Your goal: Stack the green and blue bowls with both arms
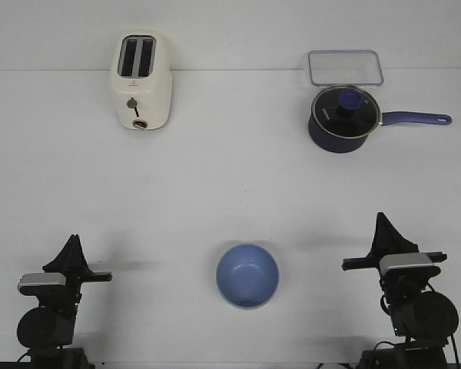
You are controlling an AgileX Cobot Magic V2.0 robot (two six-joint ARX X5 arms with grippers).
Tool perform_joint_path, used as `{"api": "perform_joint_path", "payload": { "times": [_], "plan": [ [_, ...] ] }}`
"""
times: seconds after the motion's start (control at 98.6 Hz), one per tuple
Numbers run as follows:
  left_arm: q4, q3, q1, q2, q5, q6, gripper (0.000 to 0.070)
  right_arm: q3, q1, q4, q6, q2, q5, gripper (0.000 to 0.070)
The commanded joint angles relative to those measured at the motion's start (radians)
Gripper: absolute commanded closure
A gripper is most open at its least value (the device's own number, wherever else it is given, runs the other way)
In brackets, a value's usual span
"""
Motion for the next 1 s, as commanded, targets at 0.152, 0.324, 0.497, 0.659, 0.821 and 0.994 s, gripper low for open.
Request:
{"api": "perform_joint_path", "payload": {
  "times": [0.152, 0.324, 0.497, 0.659, 0.821, 0.994],
  "plan": [
    [0.010, -0.020, 0.002, -0.002, 0.002, -0.001, 0.0685, -0.181, -0.004, -0.016, -0.217, -0.190, -0.002, 0.0700],
    [0.011, -0.020, 0.002, -0.002, 0.002, -0.001, 0.0685, -0.300, -0.020, -0.009, -0.241, -0.263, -0.001, 0.0700],
    [0.010, -0.020, 0.002, -0.002, 0.002, -0.001, 0.0685, -0.342, -0.019, -0.015, -0.243, -0.263, 0.001, 0.0700],
    [0.011, -0.020, 0.002, -0.002, 0.002, -0.001, 0.0685, -0.342, -0.019, -0.007, -0.242, -0.263, -0.002, 0.0700],
    [0.011, -0.020, 0.002, -0.002, 0.002, -0.001, 0.0685, -0.342, -0.019, -0.006, -0.242, -0.263, 0.001, 0.0700],
    [0.010, -0.020, 0.002, -0.002, 0.002, -0.001, 0.0685, -0.342, -0.019, -0.006, -0.242, -0.263, 0.001, 0.0700]
  ]
}}
